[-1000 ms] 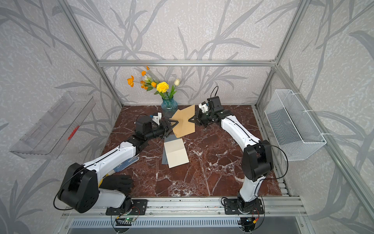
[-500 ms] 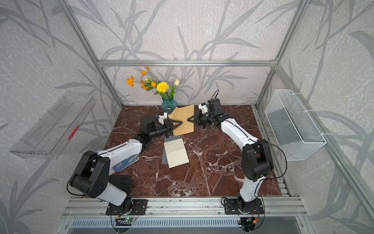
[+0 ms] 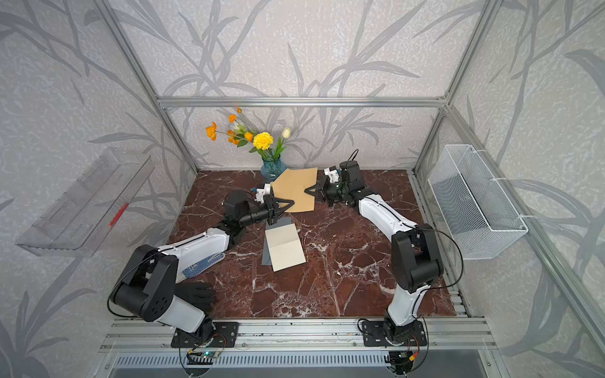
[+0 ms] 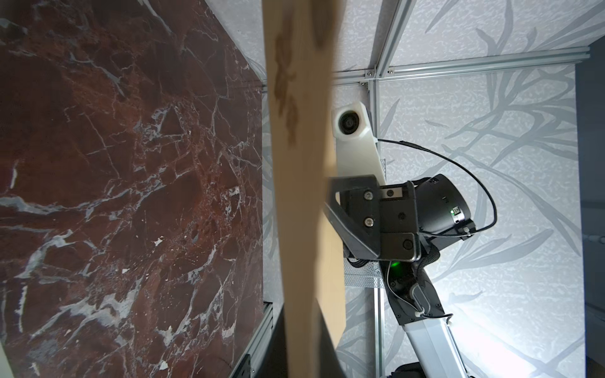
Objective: Fold the letter paper in half and place it into the envelope
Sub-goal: Adjust the envelope.
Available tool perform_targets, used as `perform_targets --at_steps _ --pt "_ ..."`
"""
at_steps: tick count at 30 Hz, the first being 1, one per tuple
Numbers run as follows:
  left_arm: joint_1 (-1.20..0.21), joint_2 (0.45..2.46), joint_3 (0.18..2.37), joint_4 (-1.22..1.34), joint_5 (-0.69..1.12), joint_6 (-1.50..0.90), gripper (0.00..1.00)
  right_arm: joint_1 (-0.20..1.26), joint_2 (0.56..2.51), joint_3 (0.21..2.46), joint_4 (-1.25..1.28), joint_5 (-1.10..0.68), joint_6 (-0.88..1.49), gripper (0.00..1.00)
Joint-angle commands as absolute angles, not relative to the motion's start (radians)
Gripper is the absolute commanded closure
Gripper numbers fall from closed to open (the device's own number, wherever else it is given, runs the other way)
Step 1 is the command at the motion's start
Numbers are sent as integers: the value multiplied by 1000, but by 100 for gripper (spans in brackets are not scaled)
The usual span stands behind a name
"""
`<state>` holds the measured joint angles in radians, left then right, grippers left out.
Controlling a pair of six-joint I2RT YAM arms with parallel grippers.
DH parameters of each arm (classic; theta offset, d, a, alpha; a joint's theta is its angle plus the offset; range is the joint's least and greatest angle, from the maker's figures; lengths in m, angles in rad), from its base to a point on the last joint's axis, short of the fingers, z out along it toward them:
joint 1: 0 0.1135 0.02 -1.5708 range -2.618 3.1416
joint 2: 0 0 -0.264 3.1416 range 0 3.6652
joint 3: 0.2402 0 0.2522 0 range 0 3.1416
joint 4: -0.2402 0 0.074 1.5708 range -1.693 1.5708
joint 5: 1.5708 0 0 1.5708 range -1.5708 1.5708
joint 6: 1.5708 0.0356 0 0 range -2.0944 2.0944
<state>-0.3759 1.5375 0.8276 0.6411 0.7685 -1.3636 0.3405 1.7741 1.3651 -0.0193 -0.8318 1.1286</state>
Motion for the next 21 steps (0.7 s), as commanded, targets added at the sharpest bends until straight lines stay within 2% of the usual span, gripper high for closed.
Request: perform_targets --at_steps 1,3,6,8,10,11,14,21 --pt "-361 1497 809 686 786 -1357 98 336 1763 1351 -6 -845 1110 100" --pt "-352 1487 805 680 785 -1356 100 336 1761 1353 -21 -852 1096 97" --pt "-328 1453 804 636 789 -1333 100 336 1749 1377 -118 -848 1022 65" --pt "-301 1407 808 523 784 -1275 100 336 1741 1402 -242 -836 933 35" --pt "-277 1350 831 306 765 -1161 100 336 1728 1402 -345 -808 849 16" --pt "-267 1315 852 157 735 -1083 100 336 1722 1385 -363 -800 825 10" --pt "-247 1244 898 -179 629 -907 100 338 1726 1323 -365 -798 787 4" --pt "-241 1149 870 -463 509 -765 100 365 1862 1315 -412 -794 665 4"
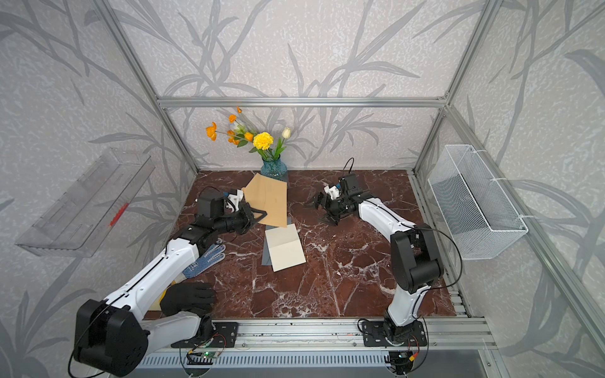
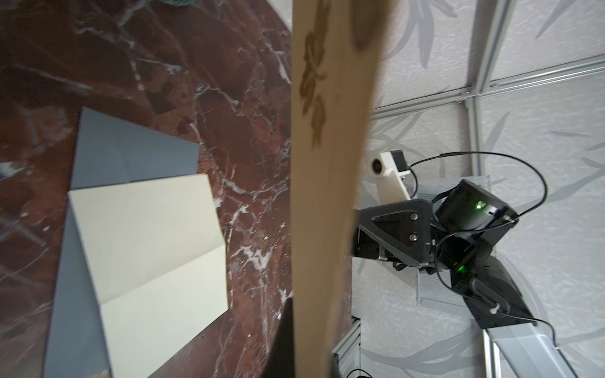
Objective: Fold the letter paper in half and place it into the envelope
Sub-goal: Adjust the envelope, then pick up the letter paper from the center of the board.
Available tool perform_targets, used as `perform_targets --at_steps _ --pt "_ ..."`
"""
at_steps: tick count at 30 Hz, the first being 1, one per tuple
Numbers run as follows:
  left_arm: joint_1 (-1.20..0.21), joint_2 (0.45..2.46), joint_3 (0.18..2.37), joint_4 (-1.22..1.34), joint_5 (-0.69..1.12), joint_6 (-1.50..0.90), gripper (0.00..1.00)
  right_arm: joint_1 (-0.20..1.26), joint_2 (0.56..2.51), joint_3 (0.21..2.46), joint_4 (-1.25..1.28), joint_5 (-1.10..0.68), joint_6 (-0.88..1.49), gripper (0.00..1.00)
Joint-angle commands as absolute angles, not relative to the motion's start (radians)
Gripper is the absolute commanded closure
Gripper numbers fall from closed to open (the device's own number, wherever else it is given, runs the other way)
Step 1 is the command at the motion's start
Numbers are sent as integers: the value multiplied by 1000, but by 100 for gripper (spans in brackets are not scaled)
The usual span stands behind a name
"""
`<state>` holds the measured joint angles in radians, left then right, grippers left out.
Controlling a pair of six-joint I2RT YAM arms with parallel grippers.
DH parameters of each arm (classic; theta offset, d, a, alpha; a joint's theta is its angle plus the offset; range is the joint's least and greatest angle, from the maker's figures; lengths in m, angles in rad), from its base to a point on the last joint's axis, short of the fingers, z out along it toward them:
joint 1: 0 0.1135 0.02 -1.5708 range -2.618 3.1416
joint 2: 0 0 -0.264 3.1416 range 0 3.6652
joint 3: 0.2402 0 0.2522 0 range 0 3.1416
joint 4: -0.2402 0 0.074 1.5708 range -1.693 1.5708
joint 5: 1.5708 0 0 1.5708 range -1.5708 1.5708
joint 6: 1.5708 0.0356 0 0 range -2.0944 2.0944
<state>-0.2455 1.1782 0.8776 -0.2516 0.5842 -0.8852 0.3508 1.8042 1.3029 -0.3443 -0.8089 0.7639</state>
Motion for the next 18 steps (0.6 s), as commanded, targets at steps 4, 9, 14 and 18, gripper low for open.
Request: perform_targets --at_steps 4,9,14,18 --pt "-241 1119 843 -537 457 -737 100 378 1937 1333 -432 -787 608 7" --pt "-241 1105 802 -576 407 -714 100 402 2035 1360 -429 -807 585 16" --pt "-241 1129 770 -576 409 -696 100 428 2081 1370 -408 -831 584 24" --pt "-241 1149 749 -572 405 -682 100 449 2072 1375 -437 -821 556 27"
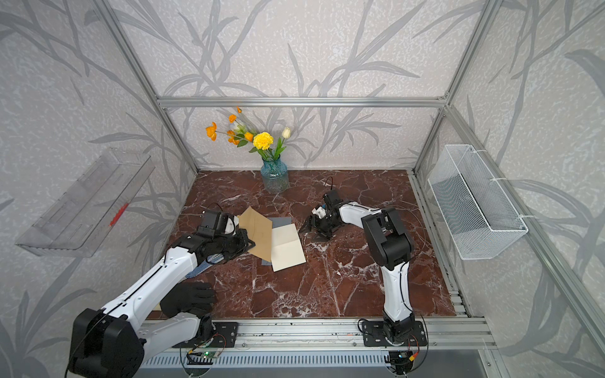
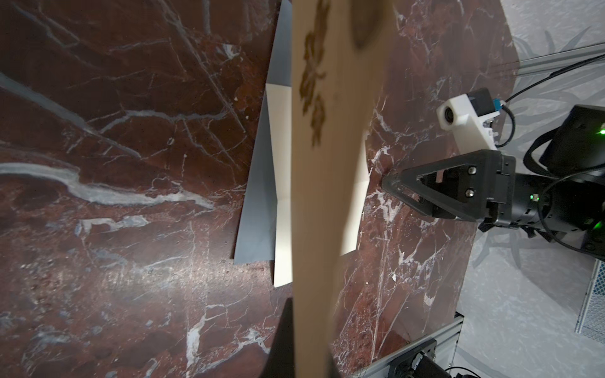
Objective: Fold the letter paper in half and place it into the envelope
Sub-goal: Pick up the letter paper from the center of the board.
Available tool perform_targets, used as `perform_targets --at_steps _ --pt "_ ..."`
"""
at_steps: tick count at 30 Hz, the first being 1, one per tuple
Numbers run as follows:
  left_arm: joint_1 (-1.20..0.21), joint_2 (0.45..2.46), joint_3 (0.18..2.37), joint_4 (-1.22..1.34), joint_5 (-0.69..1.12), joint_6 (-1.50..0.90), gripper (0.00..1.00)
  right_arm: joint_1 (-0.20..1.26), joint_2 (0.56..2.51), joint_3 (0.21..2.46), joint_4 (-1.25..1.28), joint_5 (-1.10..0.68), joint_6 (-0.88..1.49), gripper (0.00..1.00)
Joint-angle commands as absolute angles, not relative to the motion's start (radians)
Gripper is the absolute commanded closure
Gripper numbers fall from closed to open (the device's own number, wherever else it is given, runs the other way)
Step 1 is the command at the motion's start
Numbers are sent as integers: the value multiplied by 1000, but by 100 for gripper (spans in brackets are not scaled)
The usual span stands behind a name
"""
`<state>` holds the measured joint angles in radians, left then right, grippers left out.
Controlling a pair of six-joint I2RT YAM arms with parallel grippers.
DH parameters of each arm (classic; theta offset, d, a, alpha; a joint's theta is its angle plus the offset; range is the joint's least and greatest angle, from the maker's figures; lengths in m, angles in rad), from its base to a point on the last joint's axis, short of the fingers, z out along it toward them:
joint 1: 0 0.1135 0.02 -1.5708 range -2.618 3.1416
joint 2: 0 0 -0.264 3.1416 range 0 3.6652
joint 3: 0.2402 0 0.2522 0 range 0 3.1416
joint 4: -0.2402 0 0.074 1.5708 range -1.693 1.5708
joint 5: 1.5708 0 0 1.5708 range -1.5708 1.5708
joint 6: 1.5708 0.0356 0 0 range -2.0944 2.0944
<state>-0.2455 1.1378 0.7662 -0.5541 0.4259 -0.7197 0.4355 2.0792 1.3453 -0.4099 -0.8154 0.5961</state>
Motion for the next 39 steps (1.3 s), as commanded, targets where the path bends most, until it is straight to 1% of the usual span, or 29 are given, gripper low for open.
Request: perform_targets --at_steps 1,7,16,18,21,25,28,33,39 --pt "-241 1152 746 -570 404 -677 100 455 2064 1384 -472 -794 536 28" --pt "-242 1178 712 -542 408 -663 100 466 2088 1398 -506 -793 510 28" --pt "-241 1228 683 -514 410 -645 100 479 2137 1379 -465 -886 536 28" --pt "-241 1237 681 -510 411 -640 100 493 2126 1348 -433 -901 558 31" --pt "-241 1243 674 -499 410 -640 100 512 2108 1297 -365 -923 609 39" --pt "-241 1252 662 -484 415 -639 100 539 2090 1260 -322 -921 637 40" --pt "-241 1258 652 -477 419 -638 100 555 2079 1239 -274 -920 694 43" --pt "-241 1258 640 -471 423 -638 100 569 2051 1208 -181 -909 760 60" --pt "-241 1259 626 -463 428 -640 100 582 2020 1199 -153 -841 800 85"
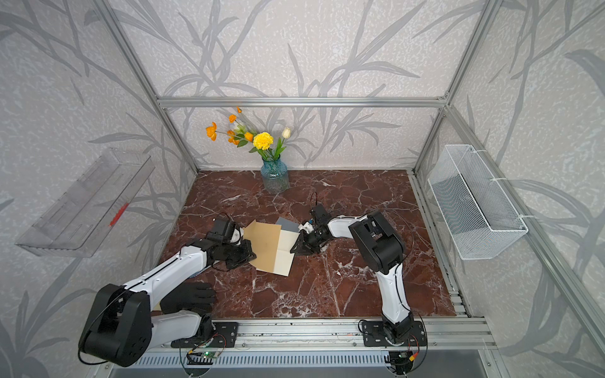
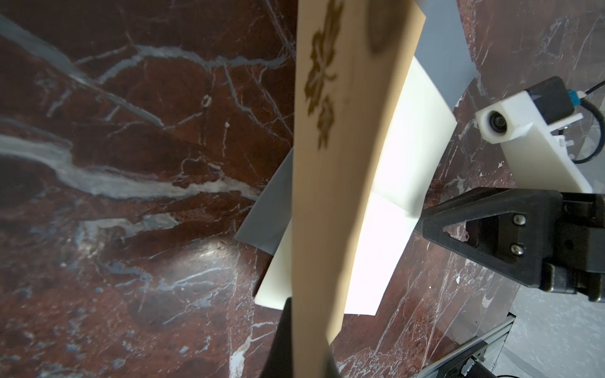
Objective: Fold the letter paper in half and place it into the envelope
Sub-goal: Pick up the letter paper from the center of the board.
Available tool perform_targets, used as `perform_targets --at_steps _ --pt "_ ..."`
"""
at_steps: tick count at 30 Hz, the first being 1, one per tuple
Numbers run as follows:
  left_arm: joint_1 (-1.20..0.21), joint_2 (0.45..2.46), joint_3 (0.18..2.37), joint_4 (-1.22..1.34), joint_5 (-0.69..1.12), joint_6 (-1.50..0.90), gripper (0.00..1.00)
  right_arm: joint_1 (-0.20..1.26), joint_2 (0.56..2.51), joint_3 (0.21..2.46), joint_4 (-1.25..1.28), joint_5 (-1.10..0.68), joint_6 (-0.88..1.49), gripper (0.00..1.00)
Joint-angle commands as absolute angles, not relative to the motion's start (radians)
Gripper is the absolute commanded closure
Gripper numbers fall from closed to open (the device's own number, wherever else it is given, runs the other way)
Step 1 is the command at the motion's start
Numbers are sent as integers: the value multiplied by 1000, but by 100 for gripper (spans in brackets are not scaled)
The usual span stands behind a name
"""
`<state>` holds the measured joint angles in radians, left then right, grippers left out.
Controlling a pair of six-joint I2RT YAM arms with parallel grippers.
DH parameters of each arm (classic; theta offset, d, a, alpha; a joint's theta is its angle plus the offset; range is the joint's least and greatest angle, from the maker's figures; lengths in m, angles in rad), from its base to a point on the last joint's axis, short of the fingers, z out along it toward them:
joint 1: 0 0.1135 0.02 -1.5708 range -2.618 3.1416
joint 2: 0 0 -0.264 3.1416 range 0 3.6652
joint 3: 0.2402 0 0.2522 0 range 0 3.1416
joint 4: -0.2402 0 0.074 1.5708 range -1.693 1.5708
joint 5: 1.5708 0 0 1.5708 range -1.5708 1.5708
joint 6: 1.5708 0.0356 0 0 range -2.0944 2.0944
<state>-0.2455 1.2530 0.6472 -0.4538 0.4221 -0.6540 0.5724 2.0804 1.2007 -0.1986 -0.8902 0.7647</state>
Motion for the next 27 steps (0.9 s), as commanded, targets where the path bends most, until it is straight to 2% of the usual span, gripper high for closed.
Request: perform_targets --at_steps 1,4,7,11,14,19,22,25,26,27 --pt "-241 1259 623 -462 429 -640 100 584 2015 1196 -151 -825 806 88" --pt "-241 1259 613 -459 429 -641 100 597 1994 1179 -115 -786 843 94" --pt "-241 1257 604 -452 432 -644 100 608 1973 1169 -87 -745 870 93" --pt "-242 1253 595 -445 433 -651 100 617 2002 1200 -99 -732 885 75" --pt "-242 1253 591 -443 437 -653 100 623 2045 1247 -150 -726 867 71" --pt "-241 1250 586 -430 446 -664 100 628 2093 1308 -211 -714 854 69" --pt "-241 1250 583 -423 449 -670 100 632 2123 1331 -245 -716 848 74" --pt "-241 1247 582 -410 458 -679 100 638 2146 1354 -297 -714 834 95" --pt "-241 1246 587 -410 460 -680 100 638 2143 1357 -311 -709 827 100" --pt "-241 1242 600 -416 467 -675 100 636 2134 1361 -331 -698 818 100"
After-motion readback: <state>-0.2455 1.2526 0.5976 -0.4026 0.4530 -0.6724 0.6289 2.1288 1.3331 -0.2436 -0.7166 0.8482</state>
